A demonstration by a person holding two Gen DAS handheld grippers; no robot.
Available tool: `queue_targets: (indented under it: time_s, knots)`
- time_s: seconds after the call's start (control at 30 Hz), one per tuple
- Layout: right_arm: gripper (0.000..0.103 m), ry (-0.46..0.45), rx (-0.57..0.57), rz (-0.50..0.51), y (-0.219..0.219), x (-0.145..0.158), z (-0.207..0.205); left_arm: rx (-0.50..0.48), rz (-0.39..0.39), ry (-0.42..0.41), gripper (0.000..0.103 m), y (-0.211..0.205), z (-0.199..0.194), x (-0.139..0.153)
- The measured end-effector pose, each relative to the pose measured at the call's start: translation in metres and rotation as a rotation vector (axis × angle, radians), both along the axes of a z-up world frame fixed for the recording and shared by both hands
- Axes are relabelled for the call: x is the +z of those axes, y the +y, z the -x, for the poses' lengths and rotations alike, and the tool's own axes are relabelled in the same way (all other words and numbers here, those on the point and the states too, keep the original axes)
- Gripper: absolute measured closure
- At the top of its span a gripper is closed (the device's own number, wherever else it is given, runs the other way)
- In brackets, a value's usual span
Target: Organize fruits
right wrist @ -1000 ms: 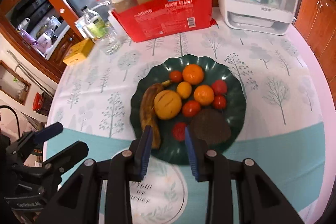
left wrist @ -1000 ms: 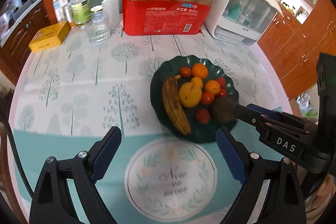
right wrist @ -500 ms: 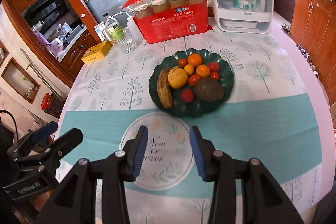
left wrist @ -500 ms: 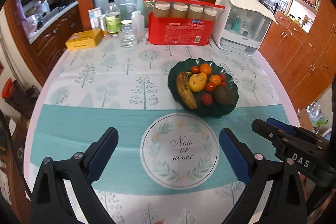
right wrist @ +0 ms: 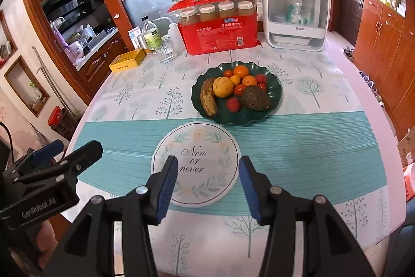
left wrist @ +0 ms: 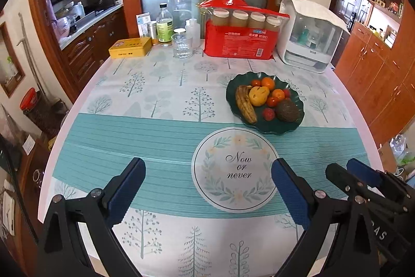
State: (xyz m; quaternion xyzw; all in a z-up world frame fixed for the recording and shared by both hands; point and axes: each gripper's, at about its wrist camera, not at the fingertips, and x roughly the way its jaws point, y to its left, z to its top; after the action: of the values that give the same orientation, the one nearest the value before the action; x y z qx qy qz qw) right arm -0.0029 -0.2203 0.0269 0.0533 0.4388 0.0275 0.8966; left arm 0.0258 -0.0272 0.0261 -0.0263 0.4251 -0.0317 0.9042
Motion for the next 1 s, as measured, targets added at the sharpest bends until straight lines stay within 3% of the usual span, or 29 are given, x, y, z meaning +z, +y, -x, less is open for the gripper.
queue_targets:
  time_s: [0.3, 1.0]
  knots:
    - [0.053, -0.019, 0.018, 0.018, 0.009, 0.003, 0.015, 0.003, -0.041, -0.007, 0.006, -0.005, 0.014, -0.001]
    - [0.053, -0.013, 0.037, 0.007, 0.013, -0.001, 0.025, 0.008, -0.039, 0.05, 0.006, -0.004, 0.028, -0.013]
